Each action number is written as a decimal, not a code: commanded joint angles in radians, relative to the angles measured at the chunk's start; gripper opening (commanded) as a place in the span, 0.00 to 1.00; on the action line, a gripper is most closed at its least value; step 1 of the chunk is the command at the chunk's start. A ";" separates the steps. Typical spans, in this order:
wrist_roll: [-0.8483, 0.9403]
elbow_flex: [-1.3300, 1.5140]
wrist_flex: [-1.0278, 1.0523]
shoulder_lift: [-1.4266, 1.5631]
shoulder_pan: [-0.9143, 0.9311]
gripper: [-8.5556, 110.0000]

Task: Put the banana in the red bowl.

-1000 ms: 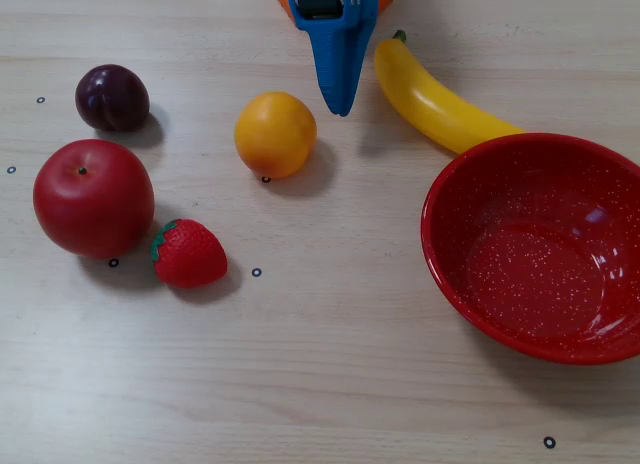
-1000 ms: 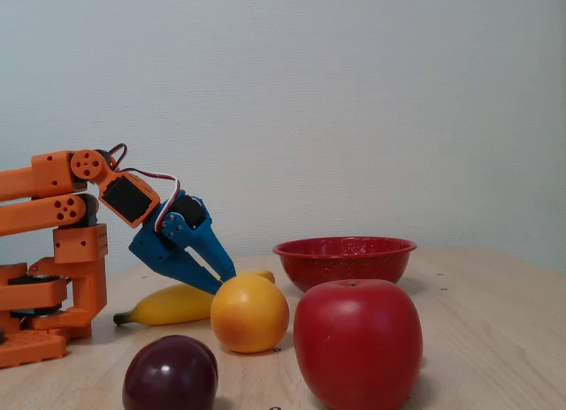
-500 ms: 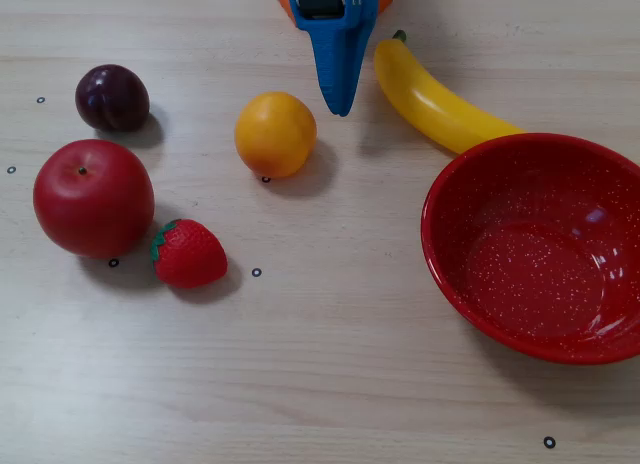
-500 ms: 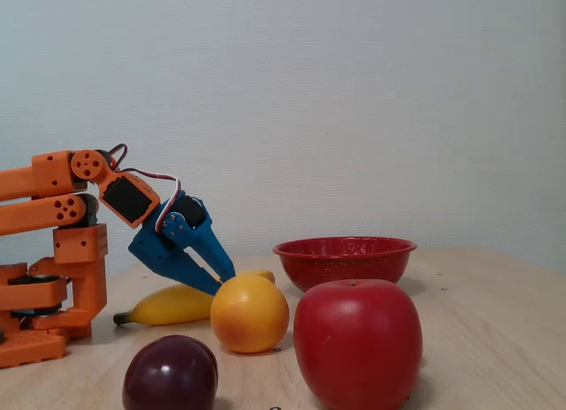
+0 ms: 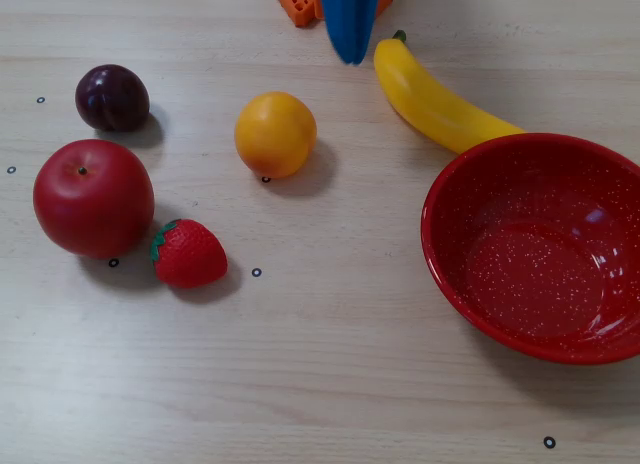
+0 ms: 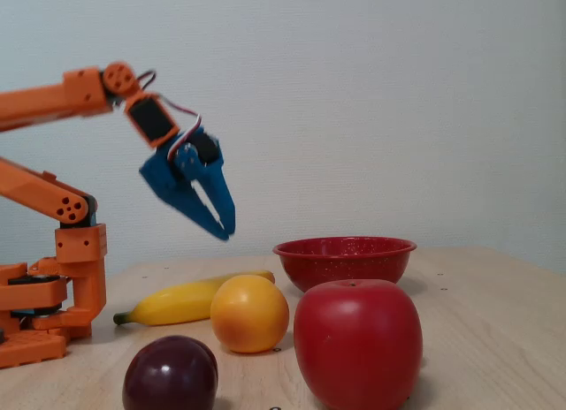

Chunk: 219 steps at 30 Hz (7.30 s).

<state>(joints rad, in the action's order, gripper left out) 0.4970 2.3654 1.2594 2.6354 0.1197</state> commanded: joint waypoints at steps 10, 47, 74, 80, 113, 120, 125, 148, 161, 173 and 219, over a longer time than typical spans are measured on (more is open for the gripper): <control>0.439 -0.410 0.252 -0.396 0.236 0.11; 0.600 -0.655 0.164 -1.097 0.426 0.41; 0.641 -0.506 0.025 -1.207 0.380 0.07; 0.640 -0.634 0.233 -1.161 0.333 0.07; 0.195 -1.511 0.523 -1.062 0.321 0.07; -0.218 -1.798 0.373 -1.402 0.351 0.07; -0.417 -1.841 0.288 -1.500 0.339 0.07; -0.873 -1.812 0.299 -1.647 0.307 0.26; -0.747 -1.902 0.252 -1.543 0.258 0.27; -0.653 -1.796 0.298 -1.197 0.179 0.07; -0.227 0.637 -0.161 0.658 -0.221 0.07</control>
<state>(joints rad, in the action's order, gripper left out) 0.2485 3.0373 1.1505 3.2766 -0.0767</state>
